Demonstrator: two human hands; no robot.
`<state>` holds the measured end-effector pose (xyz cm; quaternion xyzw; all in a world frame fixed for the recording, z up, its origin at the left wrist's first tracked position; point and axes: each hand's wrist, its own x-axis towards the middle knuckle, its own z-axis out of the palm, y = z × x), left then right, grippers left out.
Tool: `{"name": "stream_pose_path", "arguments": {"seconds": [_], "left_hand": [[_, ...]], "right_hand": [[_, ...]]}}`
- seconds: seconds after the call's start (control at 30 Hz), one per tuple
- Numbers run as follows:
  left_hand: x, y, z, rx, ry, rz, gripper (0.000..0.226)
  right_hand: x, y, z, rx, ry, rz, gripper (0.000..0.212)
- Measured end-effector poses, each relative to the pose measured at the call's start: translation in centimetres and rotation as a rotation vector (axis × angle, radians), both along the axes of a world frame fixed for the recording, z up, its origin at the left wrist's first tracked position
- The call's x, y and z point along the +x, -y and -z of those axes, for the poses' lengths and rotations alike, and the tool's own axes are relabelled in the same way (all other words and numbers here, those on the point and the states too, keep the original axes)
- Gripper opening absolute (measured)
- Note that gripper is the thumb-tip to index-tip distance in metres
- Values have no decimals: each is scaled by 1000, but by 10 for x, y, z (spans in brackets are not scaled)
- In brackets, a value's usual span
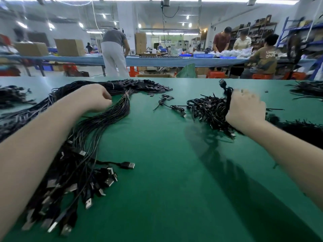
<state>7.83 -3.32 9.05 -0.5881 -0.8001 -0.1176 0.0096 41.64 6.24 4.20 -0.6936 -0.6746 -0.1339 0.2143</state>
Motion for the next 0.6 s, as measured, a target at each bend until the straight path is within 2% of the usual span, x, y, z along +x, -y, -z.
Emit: {"name": "stream_pose_path", "arguments": {"seconds": [0.07, 0.1, 0.13, 0.2, 0.33, 0.5, 0.6], "left_hand": [[-28, -14, 13, -147, -200, -117, 35], [-39, -19, 22, -230, -260, -135, 36], [-48, -22, 32, -310, -300, -134, 38], [-60, -24, 46, -404, -358, -113, 38], [-84, -32, 56, -225, -324, -121, 20], [-83, -45, 73, -146, -382, -137, 35], [-78, -54, 83, -94, -423, -146, 33]], "right_hand": [[-16, 11, 21, 38, -73, -41, 73], [-23, 17, 34, 42, -100, -79, 79], [-28, 22, 49, 31, -68, -121, 80], [-31, 22, 74, -22, 50, -214, 68], [-26, 10, 81, -112, -9, -282, 39], [-20, 9, 80, -5, 41, -111, 29], [-14, 6, 77, 95, 69, -59, 29]]}}
